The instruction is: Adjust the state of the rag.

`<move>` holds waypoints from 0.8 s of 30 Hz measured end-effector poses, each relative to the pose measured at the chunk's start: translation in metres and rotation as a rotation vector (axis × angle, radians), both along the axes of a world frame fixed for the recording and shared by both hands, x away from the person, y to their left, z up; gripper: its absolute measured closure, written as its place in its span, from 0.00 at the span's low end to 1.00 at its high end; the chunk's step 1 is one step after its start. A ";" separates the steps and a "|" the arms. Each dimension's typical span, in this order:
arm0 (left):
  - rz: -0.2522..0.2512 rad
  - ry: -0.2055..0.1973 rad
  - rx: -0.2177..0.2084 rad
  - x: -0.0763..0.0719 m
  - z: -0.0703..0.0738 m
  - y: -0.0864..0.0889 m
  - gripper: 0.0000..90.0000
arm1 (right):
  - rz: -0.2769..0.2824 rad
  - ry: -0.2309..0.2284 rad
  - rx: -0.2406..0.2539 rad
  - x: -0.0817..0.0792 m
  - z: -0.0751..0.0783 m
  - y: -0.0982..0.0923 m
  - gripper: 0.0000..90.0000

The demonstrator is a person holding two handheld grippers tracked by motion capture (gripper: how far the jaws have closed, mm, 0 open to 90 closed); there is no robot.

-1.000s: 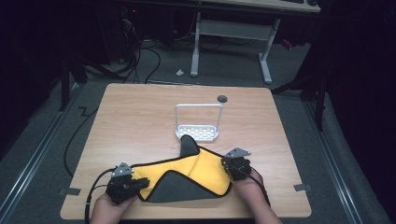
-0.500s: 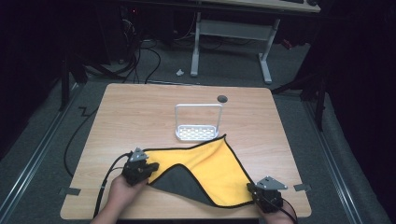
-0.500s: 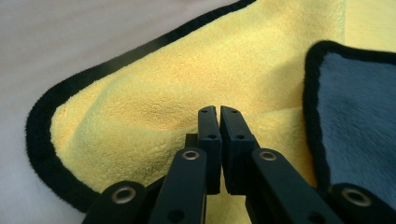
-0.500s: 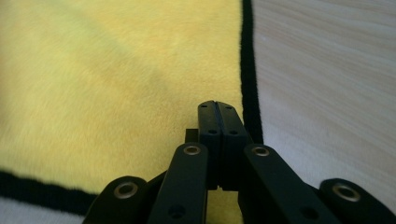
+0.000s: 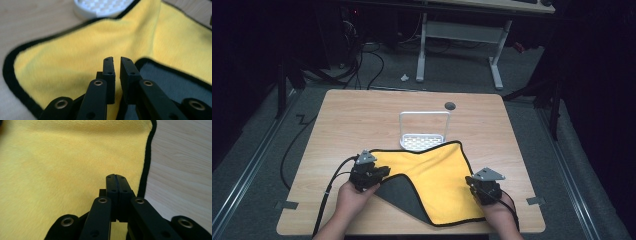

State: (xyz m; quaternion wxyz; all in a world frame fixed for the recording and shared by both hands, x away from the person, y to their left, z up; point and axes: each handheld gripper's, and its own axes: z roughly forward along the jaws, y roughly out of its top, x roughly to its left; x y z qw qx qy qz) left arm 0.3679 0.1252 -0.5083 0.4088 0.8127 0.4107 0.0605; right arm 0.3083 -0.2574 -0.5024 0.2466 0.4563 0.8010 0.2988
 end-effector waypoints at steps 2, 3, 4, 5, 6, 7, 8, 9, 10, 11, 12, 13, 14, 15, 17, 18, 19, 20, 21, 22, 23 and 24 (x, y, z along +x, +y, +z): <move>0.002 0.017 0.004 -0.008 -0.008 0.007 0.91 | -0.005 0.015 -0.008 0.007 -0.007 0.003 1.00; -0.003 0.026 0.003 -0.012 -0.011 0.010 0.91 | -0.008 0.025 -0.019 0.009 -0.010 0.003 1.00; -0.010 0.027 0.008 -0.018 -0.013 0.013 0.91 | -0.009 0.037 -0.028 0.011 -0.014 0.003 1.00; -0.013 0.030 0.011 -0.024 -0.015 0.017 0.91 | -0.012 0.047 -0.034 0.011 -0.017 0.002 1.00; -0.015 0.036 0.007 -0.030 -0.018 0.022 0.91 | -0.016 0.038 -0.019 0.009 -0.019 0.000 1.00; -0.017 0.043 -0.014 -0.035 -0.020 0.027 0.91 | -0.023 0.040 -0.017 0.007 -0.019 -0.002 1.00; -0.013 0.049 -0.024 -0.039 -0.021 0.031 0.91 | -0.026 0.043 -0.021 0.003 -0.018 -0.003 1.00; -0.007 0.042 -0.017 -0.043 -0.021 0.034 0.91 | -0.017 0.036 -0.026 -0.002 -0.018 -0.005 1.00; -0.005 0.033 -0.012 -0.044 -0.021 0.036 0.92 | -0.019 0.039 -0.024 -0.009 -0.018 -0.007 1.00; -0.002 0.032 -0.006 -0.043 -0.021 0.037 0.93 | -0.018 0.040 -0.020 -0.016 -0.018 -0.010 1.00; -0.003 0.033 -0.011 -0.040 -0.022 0.037 0.96 | -0.013 0.042 -0.020 -0.024 -0.018 -0.013 1.00; -0.006 0.030 -0.011 -0.034 -0.022 0.035 0.97 | -0.007 0.046 -0.018 -0.040 -0.017 -0.017 1.00; -0.008 0.017 0.001 -0.027 -0.022 0.031 0.97 | -0.007 0.046 -0.018 -0.040 -0.017 -0.017 1.00; -0.006 0.008 0.011 -0.019 -0.022 0.026 0.98 | -0.005 0.047 -0.019 -0.047 -0.017 -0.018 1.00; -0.007 -0.006 0.033 0.000 -0.021 0.013 0.98 | -0.003 0.051 -0.019 -0.059 -0.017 -0.020 1.00; -0.007 -0.019 0.054 0.009 -0.020 0.006 0.98 | -0.004 0.051 -0.018 -0.062 -0.017 -0.020 1.00; -0.007 -0.029 0.072 0.017 -0.019 0.000 0.99 | -0.005 0.050 -0.014 -0.064 -0.017 -0.019 1.00; 0.002 -0.029 0.082 0.024 -0.018 -0.004 0.99 | -0.004 0.051 -0.017 -0.065 -0.017 -0.019 1.00; 0.016 -0.027 0.096 0.028 -0.016 -0.008 0.98 | -0.003 0.052 -0.015 -0.065 -0.017 -0.019 1.00; 0.029 -0.035 0.101 0.029 -0.013 -0.011 0.97 | -0.004 0.060 -0.012 -0.064 -0.016 -0.020 1.00; 0.033 -0.043 0.079 0.027 -0.010 -0.012 0.96 | -0.004 0.055 -0.012 -0.062 -0.015 -0.020 1.00; 0.034 -0.046 0.056 0.024 -0.006 -0.014 0.94 | -0.004 0.042 -0.012 -0.058 -0.013 -0.020 1.00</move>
